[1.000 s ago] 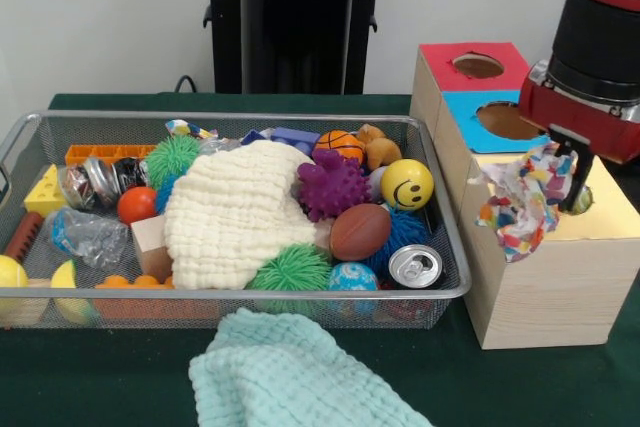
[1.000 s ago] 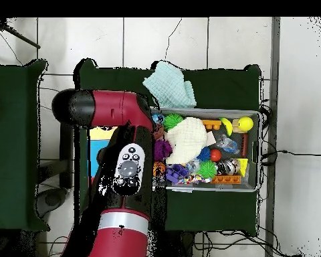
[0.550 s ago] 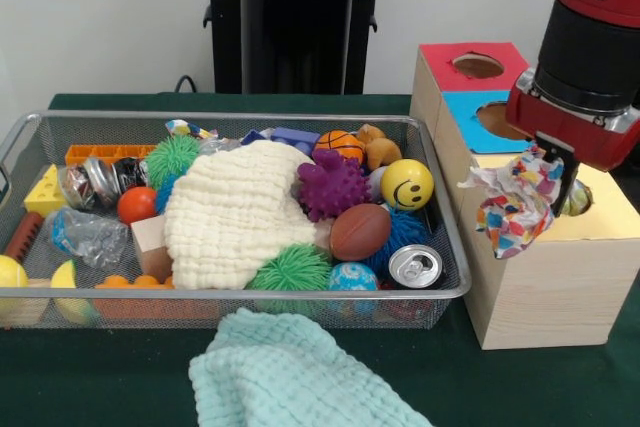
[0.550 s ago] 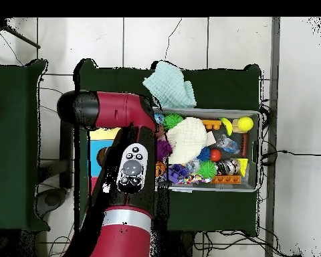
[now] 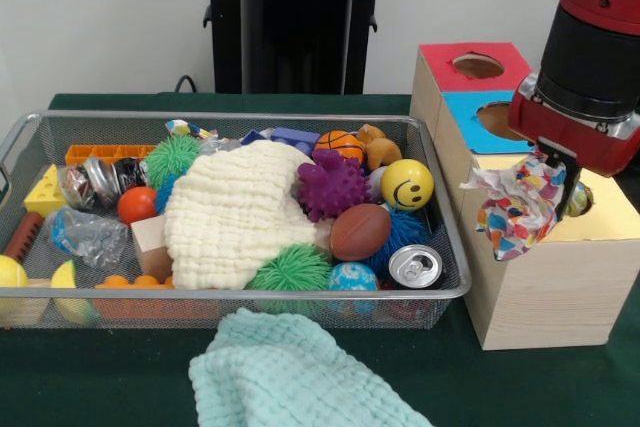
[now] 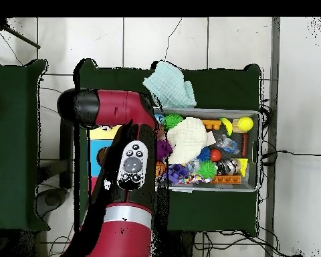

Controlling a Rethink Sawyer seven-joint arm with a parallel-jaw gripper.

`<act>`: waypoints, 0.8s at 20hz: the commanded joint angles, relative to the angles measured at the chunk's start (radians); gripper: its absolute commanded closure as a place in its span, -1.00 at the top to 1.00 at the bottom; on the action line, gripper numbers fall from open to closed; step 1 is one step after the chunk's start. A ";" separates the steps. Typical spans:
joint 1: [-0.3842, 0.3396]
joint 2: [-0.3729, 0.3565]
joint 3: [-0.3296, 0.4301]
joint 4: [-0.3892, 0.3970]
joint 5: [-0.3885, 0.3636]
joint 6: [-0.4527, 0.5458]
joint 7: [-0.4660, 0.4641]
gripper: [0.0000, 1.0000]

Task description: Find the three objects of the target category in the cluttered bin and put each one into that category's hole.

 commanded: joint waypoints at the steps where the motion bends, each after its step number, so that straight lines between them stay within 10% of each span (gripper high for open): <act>1: -0.018 0.192 0.161 0.078 0.011 -0.042 0.043 -1.00; 16: 0.047 0.102 0.081 0.167 -0.003 -0.093 0.116 -1.00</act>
